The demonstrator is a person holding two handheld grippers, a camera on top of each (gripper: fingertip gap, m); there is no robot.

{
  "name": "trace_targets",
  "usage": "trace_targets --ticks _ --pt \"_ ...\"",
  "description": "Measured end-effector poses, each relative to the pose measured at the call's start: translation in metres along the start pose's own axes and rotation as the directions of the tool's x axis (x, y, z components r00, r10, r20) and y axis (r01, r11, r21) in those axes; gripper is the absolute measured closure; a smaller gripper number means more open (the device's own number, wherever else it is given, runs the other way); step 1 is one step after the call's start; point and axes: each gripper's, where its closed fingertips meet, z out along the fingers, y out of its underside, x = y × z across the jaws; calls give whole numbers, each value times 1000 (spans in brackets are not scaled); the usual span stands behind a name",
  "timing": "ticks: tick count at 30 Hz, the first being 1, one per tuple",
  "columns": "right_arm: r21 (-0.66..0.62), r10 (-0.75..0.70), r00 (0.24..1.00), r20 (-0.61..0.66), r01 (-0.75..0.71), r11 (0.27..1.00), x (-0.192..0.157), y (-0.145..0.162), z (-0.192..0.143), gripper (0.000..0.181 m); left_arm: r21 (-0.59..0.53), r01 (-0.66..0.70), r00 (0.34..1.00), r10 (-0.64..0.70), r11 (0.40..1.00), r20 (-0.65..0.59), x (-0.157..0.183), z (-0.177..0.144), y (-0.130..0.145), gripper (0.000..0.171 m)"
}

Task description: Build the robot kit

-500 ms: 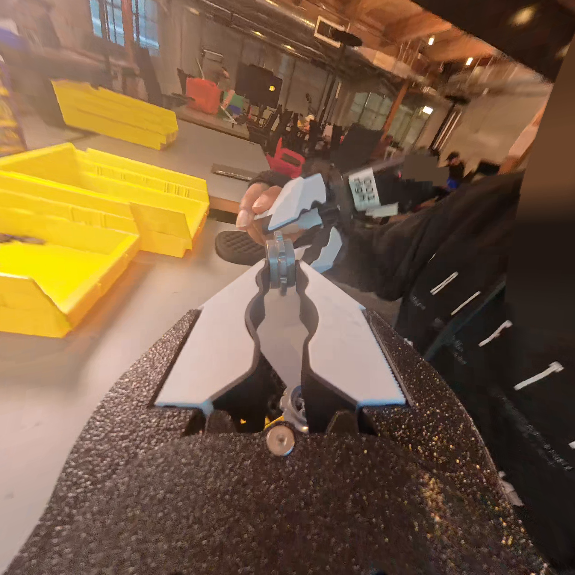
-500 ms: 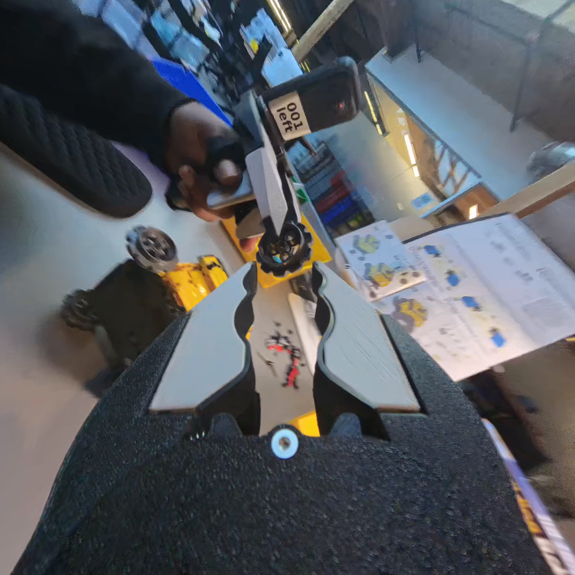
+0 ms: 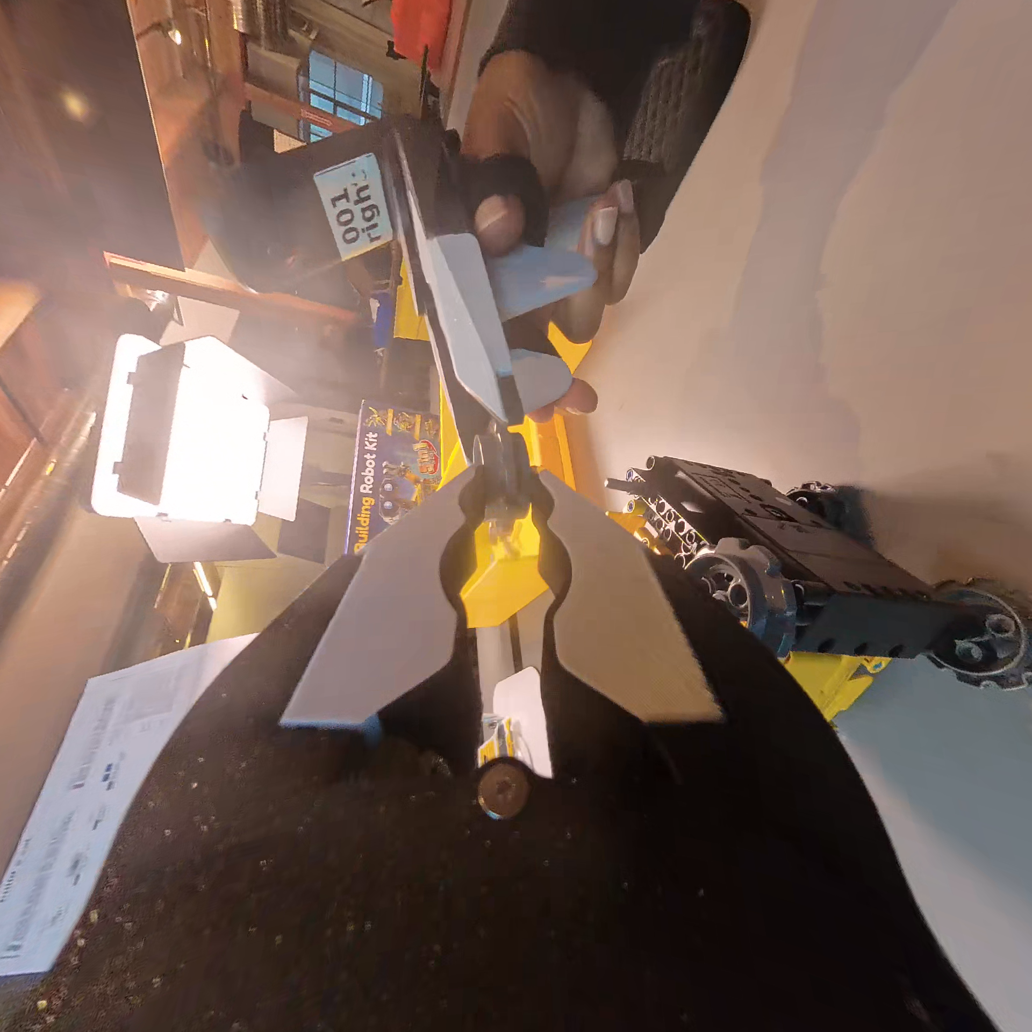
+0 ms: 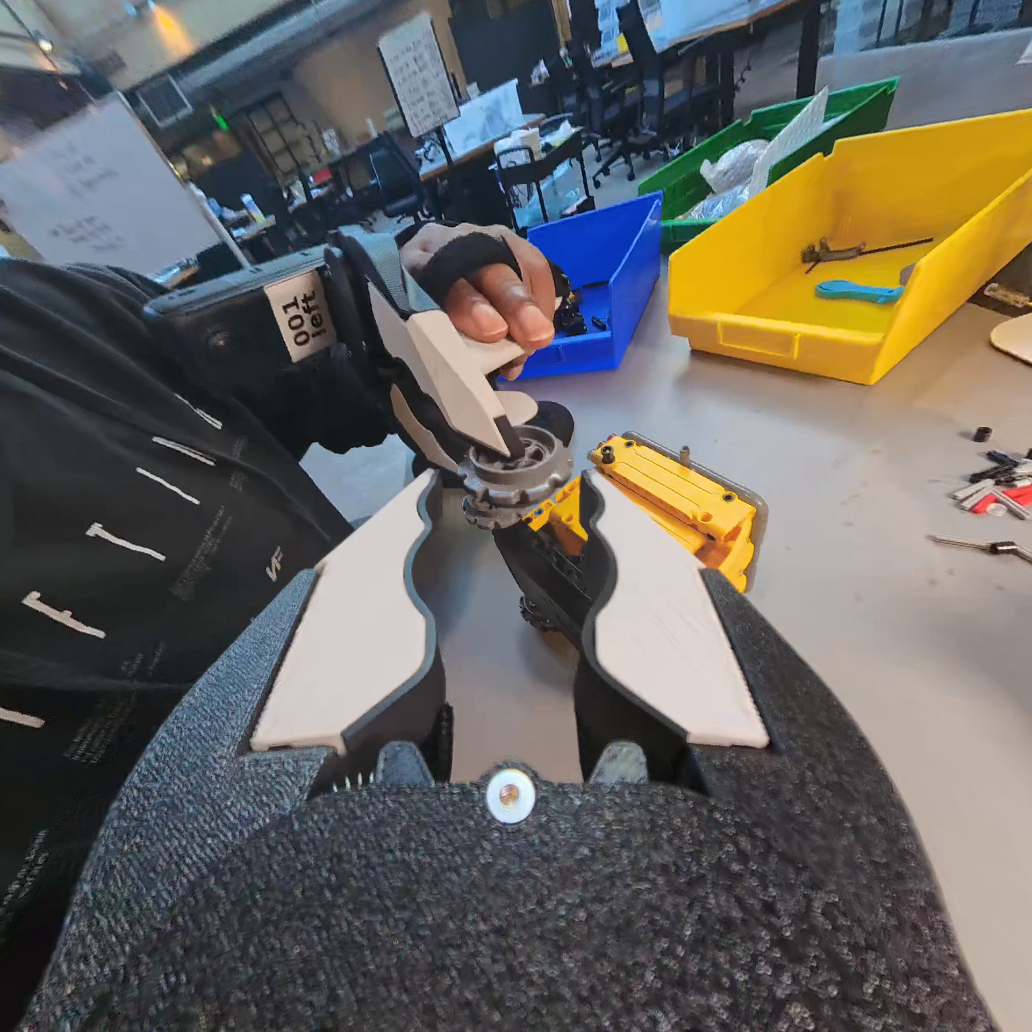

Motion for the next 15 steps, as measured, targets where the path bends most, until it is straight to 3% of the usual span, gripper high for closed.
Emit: trace_targets --ticks 4,7,9,11,13,15 --pt "35 -92 996 -1 92 995 0 -2 -1 141 7 -16 1000 16 1000 -2 1 3 -3 158" --pt "66 -212 975 -70 217 974 8 -6 -8 141 80 241 969 -234 967 -79 -1 2 -3 145" --pt "95 -247 962 -116 258 961 15 -9 -17 141 118 518 850 -494 848 -180 -7 -1 0 131" --pt "127 -271 954 -128 287 950 17 -8 -22 141 118 722 680 -668 682 -303 -12 -5 2 129" --pt "143 -285 950 -126 302 943 18 -3 -22 140 40 842 505 -760 538 -410 -11 -2 6 127" --pt "129 -290 948 -129 306 943 21 6 -18 141 -38 881 398 -783 471 -478 -3 2 7 128"
